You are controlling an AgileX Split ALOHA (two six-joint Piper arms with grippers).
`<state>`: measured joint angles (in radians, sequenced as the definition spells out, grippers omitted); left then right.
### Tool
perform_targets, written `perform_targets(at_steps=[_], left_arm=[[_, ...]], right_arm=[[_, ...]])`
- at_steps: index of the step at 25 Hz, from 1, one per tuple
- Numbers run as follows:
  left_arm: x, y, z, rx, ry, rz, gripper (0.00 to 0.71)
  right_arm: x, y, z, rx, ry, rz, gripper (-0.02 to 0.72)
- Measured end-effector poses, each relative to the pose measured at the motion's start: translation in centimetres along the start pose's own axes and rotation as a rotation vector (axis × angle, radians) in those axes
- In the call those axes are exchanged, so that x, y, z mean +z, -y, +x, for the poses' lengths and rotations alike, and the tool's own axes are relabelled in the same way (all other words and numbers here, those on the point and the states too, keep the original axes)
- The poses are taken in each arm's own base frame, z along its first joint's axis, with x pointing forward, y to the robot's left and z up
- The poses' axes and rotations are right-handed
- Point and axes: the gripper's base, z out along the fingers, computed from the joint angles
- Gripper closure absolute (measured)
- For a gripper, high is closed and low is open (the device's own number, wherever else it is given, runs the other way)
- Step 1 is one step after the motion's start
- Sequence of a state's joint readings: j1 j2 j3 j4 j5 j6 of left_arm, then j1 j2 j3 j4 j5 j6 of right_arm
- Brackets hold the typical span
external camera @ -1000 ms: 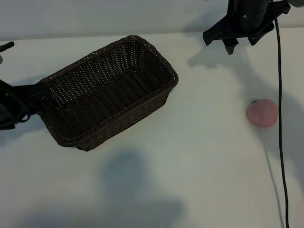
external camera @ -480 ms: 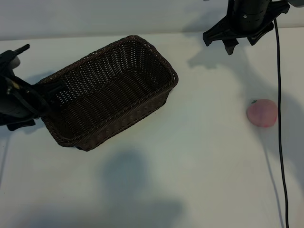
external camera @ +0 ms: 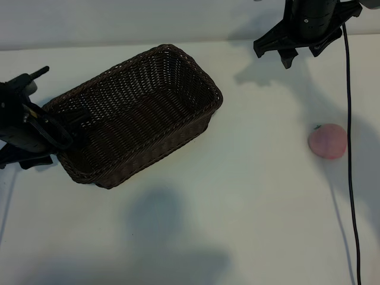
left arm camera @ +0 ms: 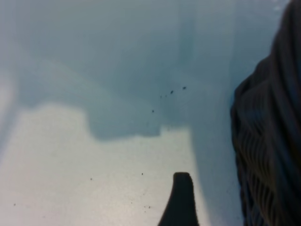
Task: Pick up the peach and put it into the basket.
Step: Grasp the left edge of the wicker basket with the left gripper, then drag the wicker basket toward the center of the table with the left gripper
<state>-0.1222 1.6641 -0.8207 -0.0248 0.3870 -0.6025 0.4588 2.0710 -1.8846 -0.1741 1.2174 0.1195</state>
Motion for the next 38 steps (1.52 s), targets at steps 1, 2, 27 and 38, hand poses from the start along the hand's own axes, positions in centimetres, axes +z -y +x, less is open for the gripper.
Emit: perform_targets(at_steps=[1,2,27,38], left_arm=[[0.1,0.0,0.0,0.000,-0.002,-0.001,0.130],[0.2,0.0,0.0,0.000,-0.003,-0.002,0.141],[-0.8,1.2,-0.1,0.017,0.024,0.143,0.615],[-4.6,3.9,-3.7,0.196,0.037,0.220,0.617]], right_arm=[[0.0,0.0,0.0,0.000,0.000,0.000,0.196],[0.0,0.0,0.0,0.000,0.000,0.000,0.196],[0.0,0.0,0.0,0.000,-0.001,-0.004,0.196],[0.0,-0.2,0.0,0.006,-0.003,-0.019,0.196]])
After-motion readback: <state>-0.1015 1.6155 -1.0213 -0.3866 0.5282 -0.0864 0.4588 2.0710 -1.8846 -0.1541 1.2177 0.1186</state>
